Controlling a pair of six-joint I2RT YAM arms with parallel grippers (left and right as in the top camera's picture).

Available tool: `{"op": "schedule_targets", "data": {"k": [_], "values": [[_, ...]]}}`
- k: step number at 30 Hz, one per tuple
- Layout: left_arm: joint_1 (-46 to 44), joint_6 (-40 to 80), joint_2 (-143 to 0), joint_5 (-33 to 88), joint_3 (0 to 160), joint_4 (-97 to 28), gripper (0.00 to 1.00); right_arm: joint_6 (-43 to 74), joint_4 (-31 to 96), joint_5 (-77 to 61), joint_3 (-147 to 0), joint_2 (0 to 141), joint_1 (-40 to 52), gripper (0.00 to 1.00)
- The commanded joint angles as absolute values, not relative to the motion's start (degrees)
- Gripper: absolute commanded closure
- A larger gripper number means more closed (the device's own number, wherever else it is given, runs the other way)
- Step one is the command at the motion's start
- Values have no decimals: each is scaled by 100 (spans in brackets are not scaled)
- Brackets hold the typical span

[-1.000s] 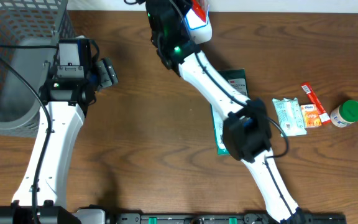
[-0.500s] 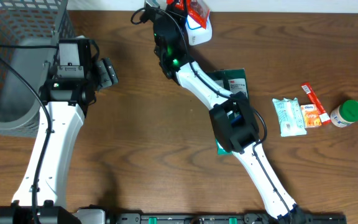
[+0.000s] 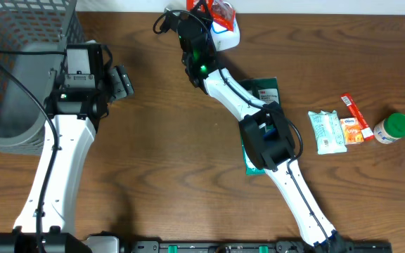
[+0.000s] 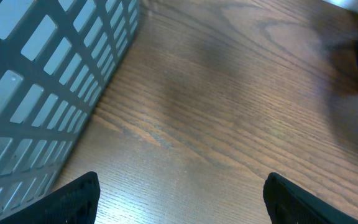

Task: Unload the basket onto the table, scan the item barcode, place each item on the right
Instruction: 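Release with the left gripper and hold the red bag against the scanner, then carry the red bag right and set it beside the wipes pack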

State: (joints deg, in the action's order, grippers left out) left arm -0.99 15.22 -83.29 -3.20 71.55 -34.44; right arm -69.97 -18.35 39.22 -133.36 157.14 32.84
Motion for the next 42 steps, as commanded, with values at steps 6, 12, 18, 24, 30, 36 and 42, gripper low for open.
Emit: {"op": "schedule_targets", "data": {"k": [6,12,18,24,30,36,42], "values": [[-82,1533,-8394,-392,7148,-3439,16,-6366,-1861,3691,-13406,16094,3234,99],[-82,1533,-8394,-392,7146,-3439,16,-5535,-1643,3459,-13406,16160,3234,99],[-82,1533,-8394,-392,7148,-3439,15,-5505,-1629,3098,-13406,16160,3234,99],[-82,1533,-8394,-392,7146,-3439,16,-5507,-1559,3105,-13406,16160,3234,99],[-82,1533,-8394,-392,7148,-3439,15,-5505,-1562,3275,-13406,16160,3232,99],[-82,1533,-8394,-392,7148,-3439,15,-5505,-1717,3363,-13410,16153,3234,99],[-82,1533,-8394,-392,7148,-3439,15,-5076,-1756,3715,-13413,15806,3201,99]]}}
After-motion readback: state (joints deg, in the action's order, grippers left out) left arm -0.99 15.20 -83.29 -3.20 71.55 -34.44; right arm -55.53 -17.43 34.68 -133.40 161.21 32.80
